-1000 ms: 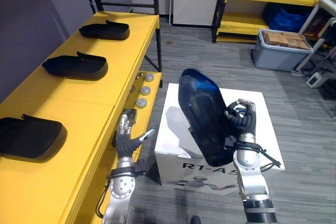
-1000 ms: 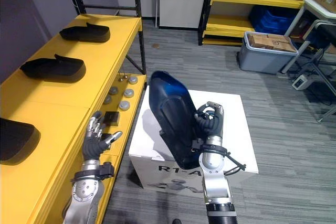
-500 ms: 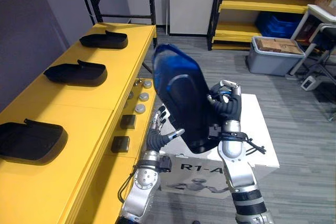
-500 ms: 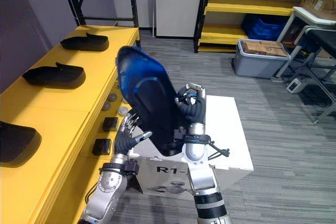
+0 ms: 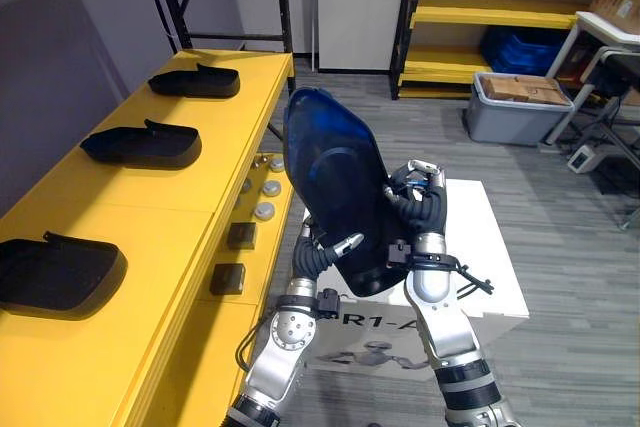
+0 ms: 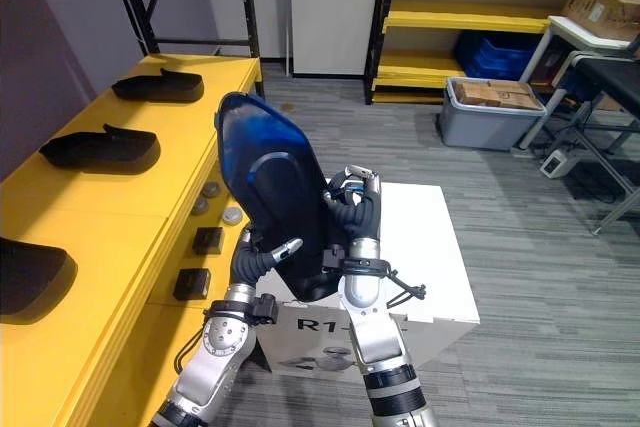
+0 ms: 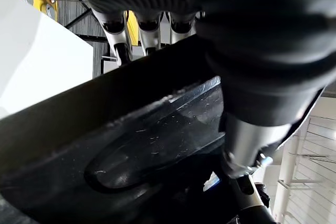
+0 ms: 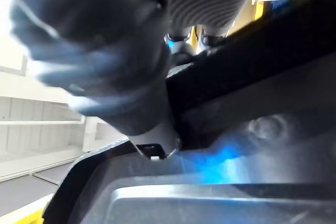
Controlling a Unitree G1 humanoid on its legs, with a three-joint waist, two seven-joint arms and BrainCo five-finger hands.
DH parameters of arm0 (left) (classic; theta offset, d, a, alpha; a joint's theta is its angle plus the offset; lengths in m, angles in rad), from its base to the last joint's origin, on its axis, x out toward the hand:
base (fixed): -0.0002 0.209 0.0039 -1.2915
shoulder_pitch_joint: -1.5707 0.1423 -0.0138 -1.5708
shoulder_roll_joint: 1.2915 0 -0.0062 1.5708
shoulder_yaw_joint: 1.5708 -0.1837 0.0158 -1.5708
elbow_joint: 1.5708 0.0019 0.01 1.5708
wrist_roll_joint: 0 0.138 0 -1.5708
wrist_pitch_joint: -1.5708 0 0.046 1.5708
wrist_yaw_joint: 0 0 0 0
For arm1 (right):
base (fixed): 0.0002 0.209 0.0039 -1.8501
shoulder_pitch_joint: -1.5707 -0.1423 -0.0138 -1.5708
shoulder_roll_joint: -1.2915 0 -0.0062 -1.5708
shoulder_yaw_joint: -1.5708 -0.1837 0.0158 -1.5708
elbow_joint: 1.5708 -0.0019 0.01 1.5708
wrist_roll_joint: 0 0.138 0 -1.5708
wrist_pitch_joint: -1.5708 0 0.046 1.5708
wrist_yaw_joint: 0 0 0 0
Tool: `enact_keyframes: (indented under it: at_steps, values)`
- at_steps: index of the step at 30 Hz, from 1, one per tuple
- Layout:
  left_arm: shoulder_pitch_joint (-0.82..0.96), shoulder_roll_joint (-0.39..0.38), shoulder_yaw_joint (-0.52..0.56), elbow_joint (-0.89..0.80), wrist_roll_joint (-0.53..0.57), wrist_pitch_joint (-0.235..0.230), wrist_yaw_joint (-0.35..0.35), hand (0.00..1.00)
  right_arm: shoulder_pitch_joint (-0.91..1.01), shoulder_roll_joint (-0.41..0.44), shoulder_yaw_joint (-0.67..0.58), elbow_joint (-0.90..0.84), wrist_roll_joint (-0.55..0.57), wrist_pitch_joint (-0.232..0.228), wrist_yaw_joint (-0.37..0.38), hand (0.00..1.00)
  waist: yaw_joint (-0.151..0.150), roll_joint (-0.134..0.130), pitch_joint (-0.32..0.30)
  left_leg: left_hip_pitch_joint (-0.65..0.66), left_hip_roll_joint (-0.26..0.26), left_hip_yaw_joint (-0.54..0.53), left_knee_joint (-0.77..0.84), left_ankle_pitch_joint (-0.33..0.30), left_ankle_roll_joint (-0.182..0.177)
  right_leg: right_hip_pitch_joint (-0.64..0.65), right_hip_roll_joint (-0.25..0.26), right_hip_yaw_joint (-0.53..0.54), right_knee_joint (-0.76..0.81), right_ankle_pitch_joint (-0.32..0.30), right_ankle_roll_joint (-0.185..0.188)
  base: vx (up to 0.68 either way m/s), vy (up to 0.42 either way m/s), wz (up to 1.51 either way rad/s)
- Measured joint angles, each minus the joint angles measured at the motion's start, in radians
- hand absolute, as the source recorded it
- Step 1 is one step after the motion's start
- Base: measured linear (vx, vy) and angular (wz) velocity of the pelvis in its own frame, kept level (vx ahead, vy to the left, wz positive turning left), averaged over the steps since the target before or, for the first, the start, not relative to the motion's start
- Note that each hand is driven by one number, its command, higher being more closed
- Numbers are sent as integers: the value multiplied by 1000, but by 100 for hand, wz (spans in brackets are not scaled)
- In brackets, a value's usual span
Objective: Walk over and take plastic housings, then place them on the shelf
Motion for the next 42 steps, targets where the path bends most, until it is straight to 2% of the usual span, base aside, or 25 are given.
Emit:
enact_keyframes:
  at_steps: [4,9,14,17,20,22,26,29,33,36,42]
  values:
    - [0,13,13,0,0,11,34,100,2,-8,22,8,21,-8,1,0,-6,0,0,0,-1,-1,0,3,1,0,-1,-1,-1,4,-1,0,0,0]
    - [-1,19,32,0,4,16,34,100,14,-17,29,7,48,-32,25,0,-20,-1,-1,0,-2,2,2,3,1,0,-1,0,-5,7,-2,0,0,0]
    - [-4,16,73,-6,44,28,19,100,54,-49,21,-39,111,-49,87,0,-22,-1,-1,2,-1,6,2,3,1,0,1,2,0,7,-1,0,0,0]
    - [-7,14,100,-39,54,28,1,100,85,-83,-1,-140,162,-62,144,0,-21,-1,-1,2,-1,7,2,3,1,0,1,5,0,8,-1,0,0,-1]
    - [-5,3,152,-86,63,22,-18,100,100,-100,-93,-272,270,-112,204,0,-19,-2,-1,13,0,30,-1,2,2,1,3,24,0,10,2,6,13,-14]
    - [1,2,180,-88,64,20,-21,100,101,-100,-177,-322,334,-140,216,0,-23,-2,-1,17,0,35,-1,-1,4,2,3,32,0,11,2,13,31,-16]
    - [52,2,242,-89,63,19,-32,100,124,-110,-409,-398,517,-238,221,0,-31,-2,-1,16,1,55,-1,-4,3,-8,5,53,0,12,3,15,31,-15]
    - [91,2,276,-93,62,19,-36,100,172,-110,-544,-399,588,-268,220,0,-47,-2,-1,12,2,57,-3,-5,2,-14,6,55,0,12,3,7,6,-2]
    - [135,-4,310,-135,62,17,-50,100,254,-112,-691,-316,596,-279,194,0,-67,-2,-1,6,3,57,-4,-6,1,-21,7,56,0,11,3,33,17,-1]
    - [176,-3,334,-195,62,6,-58,100,349,-114,-744,-137,579,-270,168,0,-74,-1,-2,-4,4,64,-5,-6,1,-34,8,59,0,11,4,32,20,-6]
    - [263,-5,344,-249,59,-12,-73,100,497,-93,-743,255,484,-147,166,0,-74,9,-8,-3,14,80,-7,-12,-3,-38,11,62,1,9,5,33,16,-6]
